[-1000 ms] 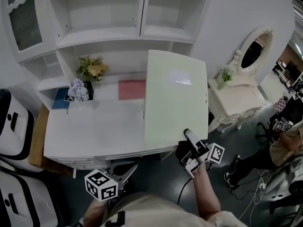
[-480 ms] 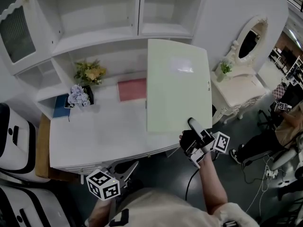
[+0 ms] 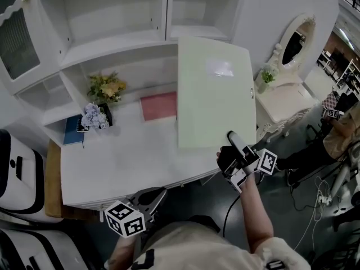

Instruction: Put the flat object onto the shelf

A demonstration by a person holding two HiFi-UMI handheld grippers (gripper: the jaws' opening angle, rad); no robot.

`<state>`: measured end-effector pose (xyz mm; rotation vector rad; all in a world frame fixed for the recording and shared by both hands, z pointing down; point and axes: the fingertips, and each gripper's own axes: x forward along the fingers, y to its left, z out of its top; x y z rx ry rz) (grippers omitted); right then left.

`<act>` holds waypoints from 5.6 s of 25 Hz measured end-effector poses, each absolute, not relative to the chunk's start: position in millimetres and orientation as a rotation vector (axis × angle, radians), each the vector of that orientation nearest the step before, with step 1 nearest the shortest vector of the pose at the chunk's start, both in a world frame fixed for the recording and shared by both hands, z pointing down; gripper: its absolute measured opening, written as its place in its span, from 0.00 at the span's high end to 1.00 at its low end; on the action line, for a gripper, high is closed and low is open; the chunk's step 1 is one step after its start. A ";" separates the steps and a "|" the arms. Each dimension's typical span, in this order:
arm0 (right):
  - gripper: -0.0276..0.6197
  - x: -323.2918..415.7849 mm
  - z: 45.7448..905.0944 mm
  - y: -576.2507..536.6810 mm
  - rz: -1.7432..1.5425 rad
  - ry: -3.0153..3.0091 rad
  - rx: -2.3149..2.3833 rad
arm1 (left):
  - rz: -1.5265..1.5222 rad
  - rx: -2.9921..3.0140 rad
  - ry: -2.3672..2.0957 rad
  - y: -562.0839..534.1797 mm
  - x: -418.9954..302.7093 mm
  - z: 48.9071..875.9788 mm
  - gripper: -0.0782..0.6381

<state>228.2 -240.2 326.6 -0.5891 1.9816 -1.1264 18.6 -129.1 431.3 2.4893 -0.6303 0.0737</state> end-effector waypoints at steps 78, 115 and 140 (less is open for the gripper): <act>0.49 271.0 250.1 -374.5 -1.261 1.988 -0.480 | 0.028 2.399 -0.834 -186.8 55.8 434.8 0.87; 0.44 276.3 172.2 -379.8 -0.988 1.991 -0.365 | 0.025 2.406 -0.805 -202.3 52.0 431.3 0.87; 0.46 276.2 153.2 -396.4 -0.873 2.048 -0.442 | 0.008 2.400 -0.839 -205.2 45.8 432.3 0.87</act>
